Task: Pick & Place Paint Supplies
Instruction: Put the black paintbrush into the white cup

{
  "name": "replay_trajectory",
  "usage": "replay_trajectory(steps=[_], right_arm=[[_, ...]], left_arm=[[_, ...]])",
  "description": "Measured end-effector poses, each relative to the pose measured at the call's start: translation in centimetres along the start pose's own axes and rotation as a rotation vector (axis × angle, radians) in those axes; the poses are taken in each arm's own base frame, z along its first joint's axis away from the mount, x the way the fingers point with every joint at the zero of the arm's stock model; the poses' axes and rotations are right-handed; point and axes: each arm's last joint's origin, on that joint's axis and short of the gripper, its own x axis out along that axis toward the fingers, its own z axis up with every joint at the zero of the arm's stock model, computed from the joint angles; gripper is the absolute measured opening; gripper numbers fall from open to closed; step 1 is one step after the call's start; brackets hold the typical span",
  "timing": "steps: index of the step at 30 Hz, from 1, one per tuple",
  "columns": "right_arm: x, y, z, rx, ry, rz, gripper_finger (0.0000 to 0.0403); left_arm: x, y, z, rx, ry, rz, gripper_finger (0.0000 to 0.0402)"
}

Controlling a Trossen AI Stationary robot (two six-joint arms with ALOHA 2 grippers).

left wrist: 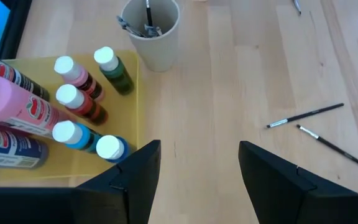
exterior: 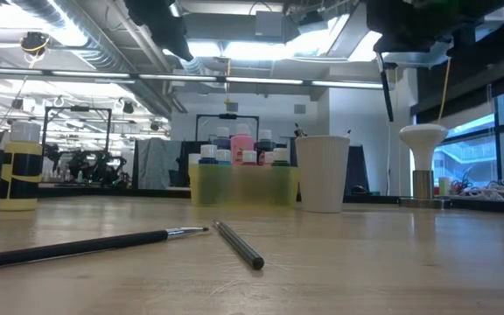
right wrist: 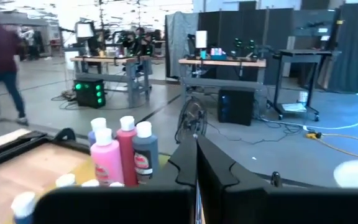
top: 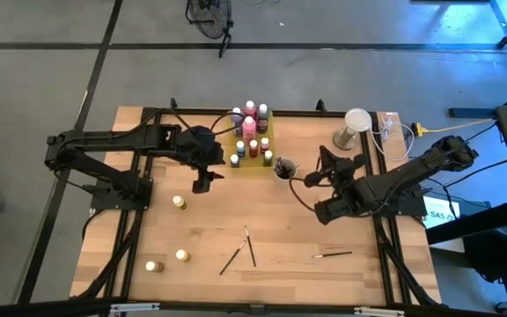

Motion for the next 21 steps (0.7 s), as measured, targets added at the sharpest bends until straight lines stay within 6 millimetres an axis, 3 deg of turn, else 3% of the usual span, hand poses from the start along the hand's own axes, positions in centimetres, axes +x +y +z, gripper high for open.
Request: replay_trajectory(steps=[9,15,21], right_arm=[[2.0,2.9,1.5,0.047,0.027,-0.054,0.0],[3.6,5.7,3.1,0.029,0.081,0.074,0.0],[5.2,7.7,2.8,0.119,0.092,0.25,0.0]], left_arm=[[0.0,0.0,0.0,0.006,0.001,0.0,0.0212],[0.0,0.0,-0.1,0.034,0.006,0.0,0.0212],[0.0,0.0,-0.6,-0.019,0.064,-0.003,0.0212]])
